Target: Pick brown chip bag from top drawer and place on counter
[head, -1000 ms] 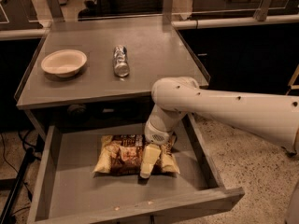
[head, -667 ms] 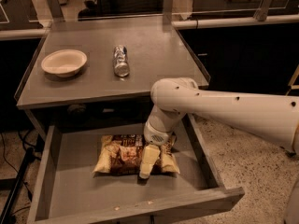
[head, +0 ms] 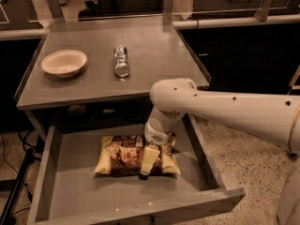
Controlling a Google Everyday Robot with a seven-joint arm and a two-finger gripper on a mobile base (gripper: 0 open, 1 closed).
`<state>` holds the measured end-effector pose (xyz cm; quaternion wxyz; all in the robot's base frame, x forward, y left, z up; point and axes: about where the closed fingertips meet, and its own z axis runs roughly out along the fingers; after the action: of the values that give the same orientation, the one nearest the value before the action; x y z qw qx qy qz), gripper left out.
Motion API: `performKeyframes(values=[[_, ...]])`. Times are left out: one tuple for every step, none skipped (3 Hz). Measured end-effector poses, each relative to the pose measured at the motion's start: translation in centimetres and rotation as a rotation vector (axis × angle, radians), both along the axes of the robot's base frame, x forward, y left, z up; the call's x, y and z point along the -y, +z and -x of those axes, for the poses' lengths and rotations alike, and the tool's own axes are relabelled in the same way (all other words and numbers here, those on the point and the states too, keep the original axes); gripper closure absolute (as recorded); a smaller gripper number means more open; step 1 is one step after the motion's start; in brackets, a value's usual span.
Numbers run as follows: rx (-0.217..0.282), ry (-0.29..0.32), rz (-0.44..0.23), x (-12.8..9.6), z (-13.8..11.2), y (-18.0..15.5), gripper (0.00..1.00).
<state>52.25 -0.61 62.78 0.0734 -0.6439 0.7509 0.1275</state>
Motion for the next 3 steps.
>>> performKeyframes(values=[[0.0, 0.0, 0.0, 0.0, 0.0, 0.0, 0.42], [0.0, 0.0, 0.0, 0.0, 0.0, 0.0, 0.73], [0.0, 0.0, 0.0, 0.0, 0.0, 0.03, 0.97]])
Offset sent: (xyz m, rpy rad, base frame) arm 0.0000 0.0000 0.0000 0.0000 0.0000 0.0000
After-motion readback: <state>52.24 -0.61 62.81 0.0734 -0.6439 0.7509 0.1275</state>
